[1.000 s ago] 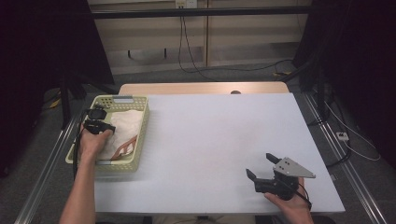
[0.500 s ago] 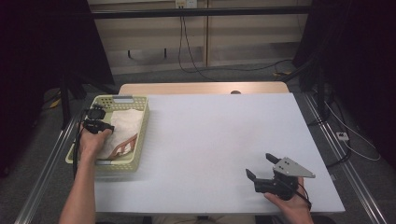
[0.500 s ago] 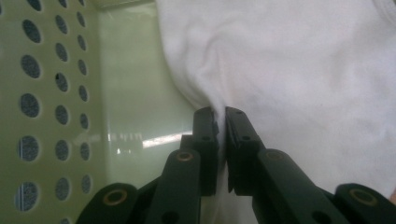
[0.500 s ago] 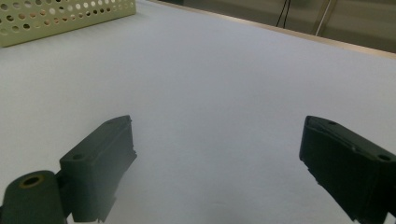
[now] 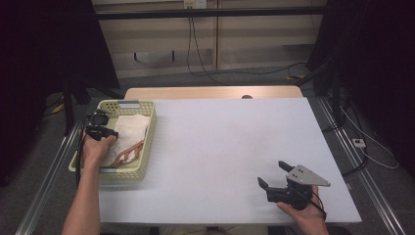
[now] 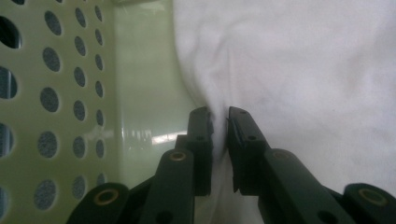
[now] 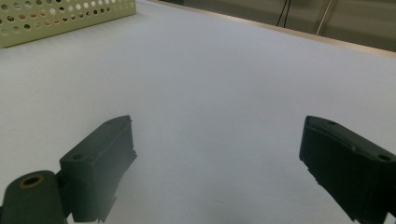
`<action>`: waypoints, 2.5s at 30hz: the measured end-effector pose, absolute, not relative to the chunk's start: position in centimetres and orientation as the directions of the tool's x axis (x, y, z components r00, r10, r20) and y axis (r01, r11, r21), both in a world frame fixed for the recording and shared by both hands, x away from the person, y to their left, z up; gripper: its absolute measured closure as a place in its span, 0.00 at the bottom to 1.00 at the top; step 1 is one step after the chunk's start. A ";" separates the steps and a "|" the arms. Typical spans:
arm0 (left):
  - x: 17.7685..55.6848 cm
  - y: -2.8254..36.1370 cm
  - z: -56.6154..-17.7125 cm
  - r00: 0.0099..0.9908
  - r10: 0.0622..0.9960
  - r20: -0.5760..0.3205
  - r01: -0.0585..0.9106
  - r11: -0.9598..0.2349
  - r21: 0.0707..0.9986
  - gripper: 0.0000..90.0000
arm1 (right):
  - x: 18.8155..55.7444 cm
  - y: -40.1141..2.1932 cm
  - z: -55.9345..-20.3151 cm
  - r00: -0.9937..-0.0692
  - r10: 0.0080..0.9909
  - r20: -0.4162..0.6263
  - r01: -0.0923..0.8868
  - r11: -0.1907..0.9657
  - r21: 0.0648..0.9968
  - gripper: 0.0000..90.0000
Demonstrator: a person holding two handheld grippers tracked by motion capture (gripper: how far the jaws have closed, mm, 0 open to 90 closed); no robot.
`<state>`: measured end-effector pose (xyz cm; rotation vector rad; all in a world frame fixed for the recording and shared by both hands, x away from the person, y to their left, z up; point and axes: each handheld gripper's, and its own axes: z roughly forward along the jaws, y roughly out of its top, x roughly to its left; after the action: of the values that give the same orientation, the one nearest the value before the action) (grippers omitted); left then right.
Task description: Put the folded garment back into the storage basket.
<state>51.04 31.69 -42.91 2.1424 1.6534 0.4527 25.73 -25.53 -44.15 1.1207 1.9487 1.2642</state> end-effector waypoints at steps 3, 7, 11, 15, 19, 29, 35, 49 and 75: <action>51.0 31.8 -42.7 0.254 0.967 0.001 0.844 -0.222 0.489 0.87 | 25.8 -25.5 -44.2 -0.496 0.868 -0.009 0.346 0.207 0.915 0.11; 50.8 31.9 -42.5 0.256 0.967 -0.019 0.837 -0.211 0.505 0.82 | 25.8 -25.5 -44.2 -0.497 0.868 -0.008 0.347 0.207 0.915 0.11; 50.7 31.7 -42.4 0.261 0.964 -0.048 0.832 -0.200 0.518 0.69 | 25.8 -25.5 -44.2 -0.497 0.868 -0.006 0.348 0.205 0.915 0.11; 50.6 31.6 -42.2 0.250 0.967 -0.049 0.829 -0.188 0.527 0.57 | 25.8 -25.5 -44.2 -0.497 0.868 -0.006 0.347 0.205 0.915 0.11; 50.5 31.8 -41.8 0.244 0.966 -0.081 0.828 -0.164 0.536 0.50 | 25.8 -25.6 -44.1 -0.497 0.868 -0.007 0.343 0.204 0.917 0.11; 50.4 32.2 -41.3 0.254 0.957 -0.141 0.813 -0.132 0.567 0.29 | 25.8 -25.5 -44.2 -0.497 0.868 -0.010 0.343 0.207 0.916 0.11; 50.5 31.9 -41.4 0.268 0.951 -0.155 0.797 -0.129 0.590 0.17 | 25.8 -25.6 -44.2 -0.498 0.867 -0.009 0.341 0.205 0.918 0.11; 49.0 32.2 -39.3 0.256 0.959 -0.119 0.701 -0.100 0.706 0.08 | 25.8 -25.8 -44.2 -0.490 0.872 -0.004 0.343 0.197 0.918 0.11; 44.6 32.4 -36.1 0.337 0.938 -0.081 0.538 -0.121 0.834 0.06 | 26.0 -25.6 -44.2 -0.480 0.877 -0.004 0.347 0.194 0.918 0.11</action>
<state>44.57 32.42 -36.09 1.7827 1.3131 0.6155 25.95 -25.62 -44.17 1.1398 1.9284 1.2630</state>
